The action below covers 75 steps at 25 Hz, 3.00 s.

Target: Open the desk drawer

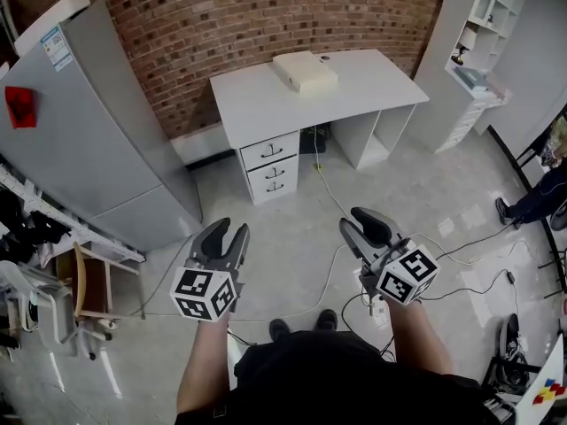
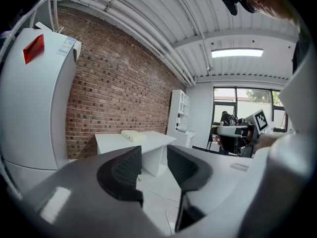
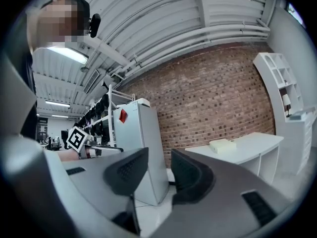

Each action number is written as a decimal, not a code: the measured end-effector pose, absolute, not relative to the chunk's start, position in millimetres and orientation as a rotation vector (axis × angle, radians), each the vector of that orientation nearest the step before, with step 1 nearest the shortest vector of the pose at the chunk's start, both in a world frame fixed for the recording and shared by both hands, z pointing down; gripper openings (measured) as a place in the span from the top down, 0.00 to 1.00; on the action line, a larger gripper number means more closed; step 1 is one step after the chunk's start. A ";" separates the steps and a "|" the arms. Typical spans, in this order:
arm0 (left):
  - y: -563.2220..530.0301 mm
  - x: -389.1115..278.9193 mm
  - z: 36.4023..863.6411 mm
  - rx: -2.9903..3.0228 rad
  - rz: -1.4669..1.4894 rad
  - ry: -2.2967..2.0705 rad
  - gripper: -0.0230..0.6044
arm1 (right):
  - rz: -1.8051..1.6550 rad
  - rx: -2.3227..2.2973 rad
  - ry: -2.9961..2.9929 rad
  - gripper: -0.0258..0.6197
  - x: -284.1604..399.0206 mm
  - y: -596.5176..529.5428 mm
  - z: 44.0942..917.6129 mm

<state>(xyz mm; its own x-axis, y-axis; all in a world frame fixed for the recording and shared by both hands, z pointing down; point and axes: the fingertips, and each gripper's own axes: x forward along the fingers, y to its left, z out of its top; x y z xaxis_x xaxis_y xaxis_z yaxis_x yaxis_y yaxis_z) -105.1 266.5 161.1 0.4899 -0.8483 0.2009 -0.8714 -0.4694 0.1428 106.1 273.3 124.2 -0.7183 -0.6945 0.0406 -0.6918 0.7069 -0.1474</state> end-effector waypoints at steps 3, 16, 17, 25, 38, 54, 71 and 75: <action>271.3 -111.3 164.6 2.523 0.165 -1.448 0.65 | -0.256 -1.184 2.889 0.72 94.1 275.2 127.6; 288.0 -178.7 164.3 2.494 0.180 -1.548 0.50 | -0.262 -1.151 2.920 0.53 25.9 294.9 128.7; 288.2 -181.9 165.9 2.487 0.180 -1.548 0.50 | -0.262 -1.147 2.925 0.53 22.5 294.7 128.3; 274.1 -193.0 173.9 2.459 0.156 -1.551 0.50 | -0.278 -1.151 2.945 0.52 16.9 276.3 134.1; 205.9 -163.9 199.7 2.428 0.263 -1.492 0.50 | -0.379 -1.087 2.973 0.52 30.9 201.8 158.7; 75.2 -64.0 204.1 2.426 0.406 -1.536 0.52 | -0.479 -1.021 2.931 0.52 119.2 69.5 177.0; 29.0 -14.7 204.2 2.408 0.311 -1.492 0.51 | -0.512 -0.939 2.963 0.52 157.8 26.2 190.4; 11.5 -21.3 212.2 2.402 0.280 -1.470 0.51 | -0.535 -0.928 2.989 0.52 147.8 14.4 200.5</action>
